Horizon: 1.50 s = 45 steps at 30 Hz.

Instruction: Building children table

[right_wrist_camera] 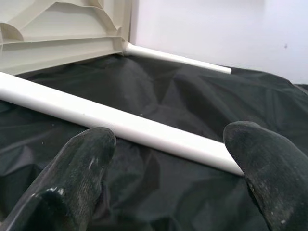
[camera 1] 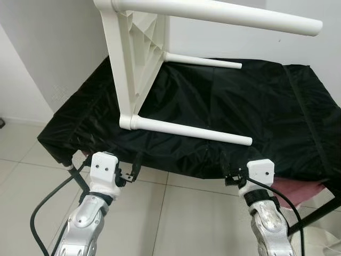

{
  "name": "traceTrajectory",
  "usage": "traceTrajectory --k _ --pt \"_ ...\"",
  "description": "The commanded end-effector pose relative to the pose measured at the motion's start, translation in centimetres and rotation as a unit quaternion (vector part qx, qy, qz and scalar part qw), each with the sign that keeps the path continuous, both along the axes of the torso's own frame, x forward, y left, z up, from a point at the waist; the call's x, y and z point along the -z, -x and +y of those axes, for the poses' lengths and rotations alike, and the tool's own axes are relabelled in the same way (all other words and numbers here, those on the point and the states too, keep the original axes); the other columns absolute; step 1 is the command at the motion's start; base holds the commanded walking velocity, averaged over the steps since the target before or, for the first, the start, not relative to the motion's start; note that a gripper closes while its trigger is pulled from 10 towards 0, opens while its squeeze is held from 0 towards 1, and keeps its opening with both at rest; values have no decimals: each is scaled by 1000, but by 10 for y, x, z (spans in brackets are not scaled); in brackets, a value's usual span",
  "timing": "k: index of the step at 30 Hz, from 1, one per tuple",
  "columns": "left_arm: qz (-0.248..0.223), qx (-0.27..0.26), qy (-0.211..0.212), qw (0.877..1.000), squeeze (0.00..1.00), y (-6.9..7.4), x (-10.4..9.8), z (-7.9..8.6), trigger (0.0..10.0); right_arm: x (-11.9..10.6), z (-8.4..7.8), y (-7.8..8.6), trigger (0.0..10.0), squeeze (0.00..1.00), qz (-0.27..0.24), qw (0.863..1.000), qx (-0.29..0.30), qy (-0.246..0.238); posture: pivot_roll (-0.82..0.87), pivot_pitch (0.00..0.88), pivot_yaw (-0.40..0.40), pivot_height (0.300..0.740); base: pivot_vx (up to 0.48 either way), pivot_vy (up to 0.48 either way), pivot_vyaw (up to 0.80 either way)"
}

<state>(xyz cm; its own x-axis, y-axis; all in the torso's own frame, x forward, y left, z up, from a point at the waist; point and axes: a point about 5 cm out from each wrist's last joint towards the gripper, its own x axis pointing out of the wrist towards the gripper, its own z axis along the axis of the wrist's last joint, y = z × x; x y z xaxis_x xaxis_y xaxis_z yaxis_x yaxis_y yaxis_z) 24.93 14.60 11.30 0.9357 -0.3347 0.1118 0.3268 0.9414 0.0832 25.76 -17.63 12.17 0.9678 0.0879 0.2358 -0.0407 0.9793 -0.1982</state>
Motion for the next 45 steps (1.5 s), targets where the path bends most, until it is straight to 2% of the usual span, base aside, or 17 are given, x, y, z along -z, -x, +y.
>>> traceTrajectory --k 1,7,12,17,21,23,24,25,28,30,34,36,41,45 --pt "1 48 -19 999 0 1 5 -6 10000 3 6 -2 10000 0 -2 1000 -12 1 -29 12 60 740 0 0 0" --pt "-15 43 -16 999 0 -6 -2 -11 10000 4 15 -10 10000 0 -7 1000 -9 -17 -17 6 50 740 0 0 0" --pt "-26 33 -18 999 0 -12 -7 -7 10000 0 18 -14 10000 0 -17 1000 -12 -21 -14 0 48 740 0 0 0" --pt "-27 9 -11 1000 0 -16 -8 2 10000 -8 7 -19 10000 0 -35 999 11 -20 -20 0 62 740 0 0 0" --pt "-22 2 -1 1000 0 -16 -8 3 10000 -6 2 -18 10000 0 -29 999 21 -24 -22 3 69 740 0 0 0" --pt "-2 4 18 1000 0 -13 -4 -1 10000 1 -1 -16 10000 0 -5 999 35 -36 -14 11 63 740 0 0 0" --pt "13 24 23 999 0 -8 0 -11 10000 6 3 -15 10000 0 8 999 34 -38 -15 12 60 740 0 0 0" --pt "13 24 23 999 0 -8 0 -11 10000 6 3 -15 10000 0 8 999 34 -38 -15 12 60 740 0 0 0" --pt "36 61 33 997 0 2 6 -29 10000 12 10 -10 10000 0 24 999 26 -31 -16 22 55 740 0 0 0" --pt "38 65 30 997 0 5 9 -32 10000 14 13 -8 10000 0 27 999 21 -31 -14 25 45 740 0 0 0" --pt "46 68 26 996 0 3 17 -36 10000 20 18 -7 10000 0 33 999 10 -29 -12 22 44 740 0 0 0" --pt "31 62 6 998 0 -3 16 -38 10000 22 18 -10 10000 0 29 999 20 -25 -7 24 40 740 0 0 0" --pt "36 31 22 999 0 -8 17 -36 10000 29 18 -11 10000 0 47 997 43 -51 3 22 31 740 0 0 0" --pt "45 12 27 999 0 -8 18 -31 10000 24 27 -10 10000 0 40 997 38 -61 6 26 29 740 0 0 0"
